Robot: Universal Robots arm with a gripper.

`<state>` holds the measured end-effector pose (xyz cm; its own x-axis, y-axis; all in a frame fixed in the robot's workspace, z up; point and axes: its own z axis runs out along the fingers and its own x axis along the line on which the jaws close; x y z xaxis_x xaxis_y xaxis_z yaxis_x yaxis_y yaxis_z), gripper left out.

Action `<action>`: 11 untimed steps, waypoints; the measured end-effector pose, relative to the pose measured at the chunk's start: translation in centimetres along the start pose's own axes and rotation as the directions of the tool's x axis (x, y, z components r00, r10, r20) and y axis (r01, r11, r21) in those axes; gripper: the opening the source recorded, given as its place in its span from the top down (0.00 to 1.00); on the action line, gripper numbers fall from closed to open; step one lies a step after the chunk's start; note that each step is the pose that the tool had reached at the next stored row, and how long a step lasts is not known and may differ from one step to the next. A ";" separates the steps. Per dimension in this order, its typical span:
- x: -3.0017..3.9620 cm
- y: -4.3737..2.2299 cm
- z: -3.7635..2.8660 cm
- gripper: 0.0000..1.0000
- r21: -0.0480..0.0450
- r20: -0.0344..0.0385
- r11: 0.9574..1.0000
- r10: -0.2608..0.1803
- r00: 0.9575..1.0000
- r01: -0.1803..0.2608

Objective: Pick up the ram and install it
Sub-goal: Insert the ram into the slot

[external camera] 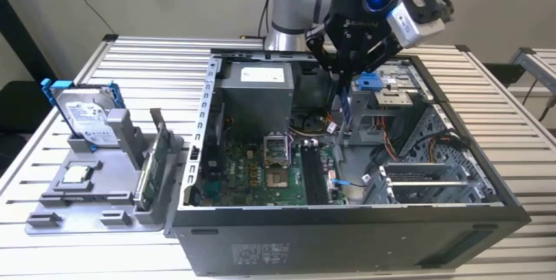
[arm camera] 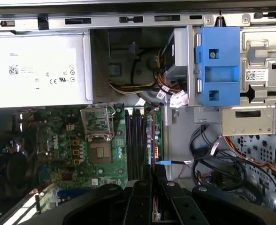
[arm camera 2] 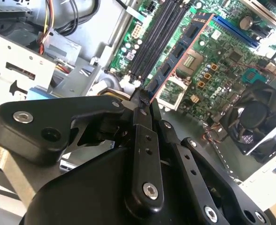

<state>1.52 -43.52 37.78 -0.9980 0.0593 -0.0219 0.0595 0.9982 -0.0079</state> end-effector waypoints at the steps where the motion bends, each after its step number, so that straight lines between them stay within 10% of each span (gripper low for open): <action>1: 0.00 0.00 0.10 0.86 0.000 0.000 1.000 0.000 1.000 0.000; 11: 0.03 0.01 1.29 0.86 0.000 0.000 1.000 0.000 1.000 0.000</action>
<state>1.52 -43.52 36.49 -0.9980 0.0594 -0.0219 0.0595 0.9982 -0.0079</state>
